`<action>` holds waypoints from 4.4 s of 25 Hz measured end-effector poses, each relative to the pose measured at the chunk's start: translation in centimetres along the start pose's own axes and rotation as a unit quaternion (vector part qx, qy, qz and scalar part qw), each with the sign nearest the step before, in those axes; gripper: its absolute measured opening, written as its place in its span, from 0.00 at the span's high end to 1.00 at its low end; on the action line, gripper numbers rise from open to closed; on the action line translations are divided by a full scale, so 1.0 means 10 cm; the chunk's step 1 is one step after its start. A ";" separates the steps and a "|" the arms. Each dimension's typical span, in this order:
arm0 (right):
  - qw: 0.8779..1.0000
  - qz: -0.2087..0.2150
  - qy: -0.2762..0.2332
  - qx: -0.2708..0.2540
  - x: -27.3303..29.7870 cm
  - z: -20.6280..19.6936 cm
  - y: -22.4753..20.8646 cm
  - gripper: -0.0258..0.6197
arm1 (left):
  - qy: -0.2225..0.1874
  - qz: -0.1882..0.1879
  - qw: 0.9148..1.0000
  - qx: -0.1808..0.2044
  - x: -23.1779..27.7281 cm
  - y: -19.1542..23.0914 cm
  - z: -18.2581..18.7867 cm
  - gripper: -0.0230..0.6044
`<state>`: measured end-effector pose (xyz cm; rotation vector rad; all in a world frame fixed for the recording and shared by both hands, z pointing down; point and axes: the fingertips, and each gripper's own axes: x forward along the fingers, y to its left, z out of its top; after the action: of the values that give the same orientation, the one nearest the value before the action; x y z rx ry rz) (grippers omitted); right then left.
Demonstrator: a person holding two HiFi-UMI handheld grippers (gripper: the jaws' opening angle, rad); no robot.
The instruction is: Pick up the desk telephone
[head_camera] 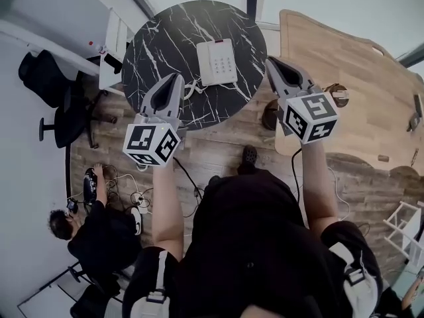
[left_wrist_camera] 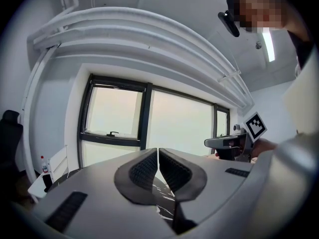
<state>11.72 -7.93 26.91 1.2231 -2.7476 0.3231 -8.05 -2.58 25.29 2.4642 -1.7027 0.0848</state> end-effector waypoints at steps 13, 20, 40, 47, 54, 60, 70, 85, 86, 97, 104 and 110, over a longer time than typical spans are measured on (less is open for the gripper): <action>0.999 0.033 0.040 0.009 0.15 -0.32 -0.16 0.91 | 0.041 0.015 0.999 -0.020 0.20 -0.14 -0.31 0.93; 0.997 0.033 0.066 0.014 0.34 -0.52 -0.20 0.91 | 0.061 0.016 0.997 -0.033 0.27 0.00 -0.51 0.93; 0.979 0.023 0.197 0.035 1.31 -1.25 -0.26 0.91 | 0.154 -0.017 0.982 -0.110 0.92 0.79 -1.48 0.92; 0.969 0.008 0.242 0.053 1.63 -1.55 -0.30 0.90 | 0.183 -0.042 0.974 -0.123 1.18 1.08 -1.72 0.90; 0.959 -0.011 0.276 0.069 1.87 -1.87 -0.31 0.81 | 0.208 -0.076 0.965 -0.138 1.43 1.26 -2.03 0.82; 0.950 -0.022 0.300 0.086 2.01 -2.11 -0.32 0.68 | 0.238 -0.102 0.954 -0.149 1.57 1.29 -2.32 0.75; 0.935 -0.017 0.337 0.111 2.24 -2.57 -0.37 0.55 | 0.274 -0.113 0.940 -0.168 1.72 1.37 -2.73 0.61; 0.909 -0.009 0.386 0.157 2.57 -3.25 -0.55 0.50 | 0.317 -0.115 0.910 -0.243 1.95 1.34 -3.35 0.45; 0.908 -0.007 0.388 0.157 2.59 -3.27 -0.55 0.50 | 0.317 -0.116 0.908 -0.247 1.97 1.34 -3.36 0.44; 0.903 0.000 0.400 0.160 2.70 -3.42 -0.52 0.50 | 0.324 -0.137 0.895 -0.275 2.10 1.30 -3.50 0.41; 0.898 0.010 0.401 0.179 2.72 -3.45 -0.52 0.49 | 0.325 -0.158 0.888 -0.286 2.12 1.28 -3.52 0.40; 0.897 0.015 0.394 0.199 2.72 -3.47 -0.54 0.49 | 0.325 -0.167 0.883 -0.296 2.13 1.26 -3.53 0.40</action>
<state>-1.77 -22.66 66.57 0.8340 -2.0299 1.1417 -10.91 -21.36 64.03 1.9083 -0.8437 0.2696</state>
